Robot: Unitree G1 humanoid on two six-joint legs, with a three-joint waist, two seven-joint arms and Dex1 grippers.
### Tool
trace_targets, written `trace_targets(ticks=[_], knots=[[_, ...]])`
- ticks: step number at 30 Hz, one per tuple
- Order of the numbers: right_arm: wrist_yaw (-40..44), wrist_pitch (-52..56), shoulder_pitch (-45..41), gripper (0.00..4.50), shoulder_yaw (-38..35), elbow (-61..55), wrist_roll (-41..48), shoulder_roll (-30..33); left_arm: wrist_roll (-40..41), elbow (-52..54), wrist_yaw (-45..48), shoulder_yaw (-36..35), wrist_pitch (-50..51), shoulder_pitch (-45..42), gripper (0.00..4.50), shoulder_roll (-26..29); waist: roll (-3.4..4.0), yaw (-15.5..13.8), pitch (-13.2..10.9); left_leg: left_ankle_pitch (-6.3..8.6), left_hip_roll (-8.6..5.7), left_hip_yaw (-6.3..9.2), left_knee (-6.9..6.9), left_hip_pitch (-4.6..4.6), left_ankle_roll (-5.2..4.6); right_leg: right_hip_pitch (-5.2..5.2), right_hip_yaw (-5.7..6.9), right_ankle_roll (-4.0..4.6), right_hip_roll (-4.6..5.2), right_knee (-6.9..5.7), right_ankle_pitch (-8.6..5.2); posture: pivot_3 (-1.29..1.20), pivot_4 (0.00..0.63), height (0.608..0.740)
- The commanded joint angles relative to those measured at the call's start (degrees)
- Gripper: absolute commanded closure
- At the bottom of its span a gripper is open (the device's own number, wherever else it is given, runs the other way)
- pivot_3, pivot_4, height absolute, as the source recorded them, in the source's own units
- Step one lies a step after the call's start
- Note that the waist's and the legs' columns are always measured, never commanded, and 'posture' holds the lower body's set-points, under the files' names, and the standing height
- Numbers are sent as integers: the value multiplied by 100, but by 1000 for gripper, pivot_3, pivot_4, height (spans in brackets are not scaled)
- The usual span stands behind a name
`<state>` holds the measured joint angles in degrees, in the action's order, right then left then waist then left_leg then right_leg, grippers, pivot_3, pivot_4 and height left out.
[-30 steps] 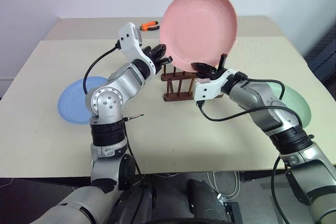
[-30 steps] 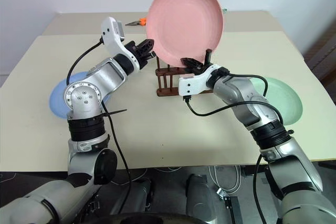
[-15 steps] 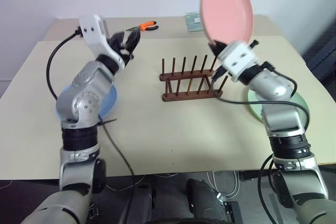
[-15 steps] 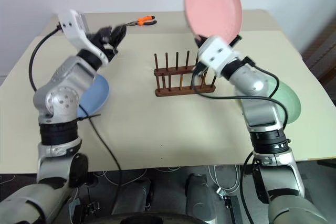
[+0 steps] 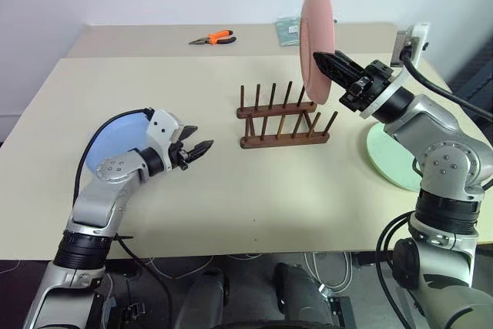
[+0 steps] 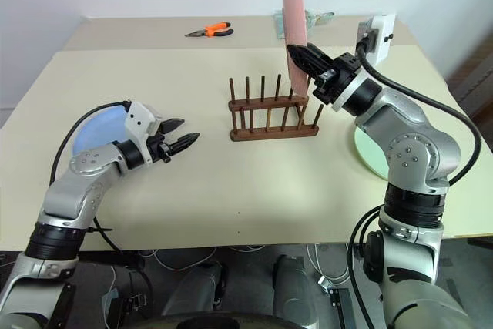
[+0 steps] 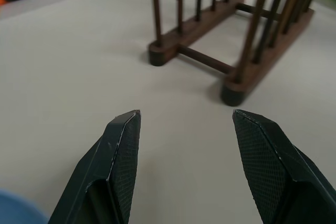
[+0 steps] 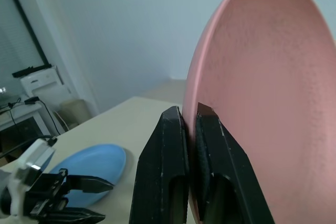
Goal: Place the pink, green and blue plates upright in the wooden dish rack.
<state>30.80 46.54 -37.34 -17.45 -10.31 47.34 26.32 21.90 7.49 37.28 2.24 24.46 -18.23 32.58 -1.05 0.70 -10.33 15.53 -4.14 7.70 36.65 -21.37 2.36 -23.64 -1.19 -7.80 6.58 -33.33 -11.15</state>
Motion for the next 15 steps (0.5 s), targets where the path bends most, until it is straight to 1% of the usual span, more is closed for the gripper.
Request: trace_targets(ticks=[1,6,11,15], knots=[[-7,-120,-184,4500,-172,169,61,115,32,373,108,20,19,34,1670,-64,0,0,0,0,0,0,0,0,0,0,1,0,0,-1,0,0,150,740],[4,-75,-291,4500,-409,640,235,192,23,524,261,75,143,106,1670,-72,0,0,0,0,0,-2,0,0,0,0,0,-1,0,0,0,0,150,740],[-6,24,-335,4500,-534,806,406,248,-40,550,306,120,175,112,1670,-104,0,2,0,0,1,-2,0,0,-1,0,0,-2,0,-1,1,0,150,740],[-153,271,-368,4500,-708,1027,707,218,-98,541,369,186,146,111,1670,-84,0,-1,0,0,1,-2,0,0,-1,1,0,-2,0,0,1,0,150,740]])
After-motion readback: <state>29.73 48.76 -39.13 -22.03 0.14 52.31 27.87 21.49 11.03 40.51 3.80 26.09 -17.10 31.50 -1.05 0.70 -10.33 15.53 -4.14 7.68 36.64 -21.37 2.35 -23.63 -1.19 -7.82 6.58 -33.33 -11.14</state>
